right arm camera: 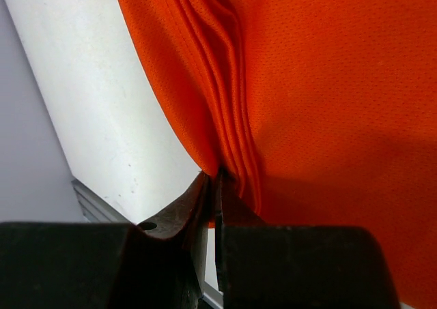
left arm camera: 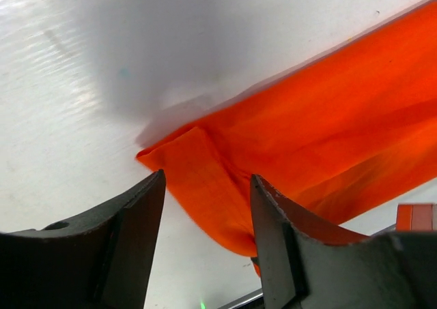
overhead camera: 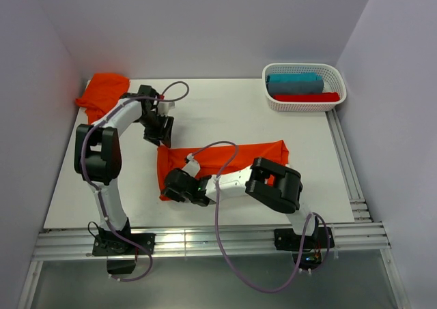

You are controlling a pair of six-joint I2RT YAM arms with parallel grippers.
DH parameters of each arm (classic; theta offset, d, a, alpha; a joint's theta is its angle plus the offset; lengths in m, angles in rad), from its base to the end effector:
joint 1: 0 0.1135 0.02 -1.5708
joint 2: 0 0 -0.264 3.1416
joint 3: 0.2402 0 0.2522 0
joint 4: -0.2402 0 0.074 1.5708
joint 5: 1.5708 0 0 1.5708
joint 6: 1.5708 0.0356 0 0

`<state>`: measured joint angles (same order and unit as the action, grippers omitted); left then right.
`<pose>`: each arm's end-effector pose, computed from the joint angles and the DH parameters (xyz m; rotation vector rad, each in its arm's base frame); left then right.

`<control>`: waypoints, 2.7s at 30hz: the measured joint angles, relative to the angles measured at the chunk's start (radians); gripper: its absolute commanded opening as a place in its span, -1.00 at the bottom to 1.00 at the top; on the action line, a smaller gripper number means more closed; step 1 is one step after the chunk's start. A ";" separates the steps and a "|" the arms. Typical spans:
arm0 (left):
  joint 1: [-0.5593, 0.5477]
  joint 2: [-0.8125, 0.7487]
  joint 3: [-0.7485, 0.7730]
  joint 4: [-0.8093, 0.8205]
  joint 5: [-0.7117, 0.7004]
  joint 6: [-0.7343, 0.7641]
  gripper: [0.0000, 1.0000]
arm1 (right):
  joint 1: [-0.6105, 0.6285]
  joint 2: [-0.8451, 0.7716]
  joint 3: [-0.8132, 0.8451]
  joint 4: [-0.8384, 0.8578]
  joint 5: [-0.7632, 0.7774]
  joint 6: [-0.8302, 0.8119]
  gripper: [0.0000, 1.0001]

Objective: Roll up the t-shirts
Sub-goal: Roll the tshirt

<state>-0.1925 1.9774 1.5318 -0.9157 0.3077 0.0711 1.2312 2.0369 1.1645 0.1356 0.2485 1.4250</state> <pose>0.3844 -0.0859 0.1990 0.4303 2.8840 -0.4699 0.1490 0.3954 0.1274 0.3837 2.5018 1.0108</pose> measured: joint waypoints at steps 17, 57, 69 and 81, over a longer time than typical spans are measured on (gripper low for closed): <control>0.188 -0.049 -0.190 -0.013 0.191 0.072 0.12 | -0.002 0.000 -0.038 0.074 -0.011 0.048 -0.99; 0.047 -0.049 -0.179 0.007 0.004 -0.028 -0.99 | 0.039 0.208 0.676 -0.699 0.314 -0.144 -0.05; 0.021 -0.049 -0.145 -0.023 -0.023 -0.039 -0.99 | 0.039 0.301 0.755 -0.813 0.488 -0.264 -0.06; -0.002 -0.049 -0.134 -0.035 -0.043 -0.053 -0.99 | 0.041 0.321 0.850 -0.787 0.548 -0.370 -0.03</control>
<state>-0.1944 1.9282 1.3975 -0.9512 0.2646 0.0181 1.2724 2.3581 2.0140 -0.6514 0.7963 1.0550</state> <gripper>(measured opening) 0.021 0.483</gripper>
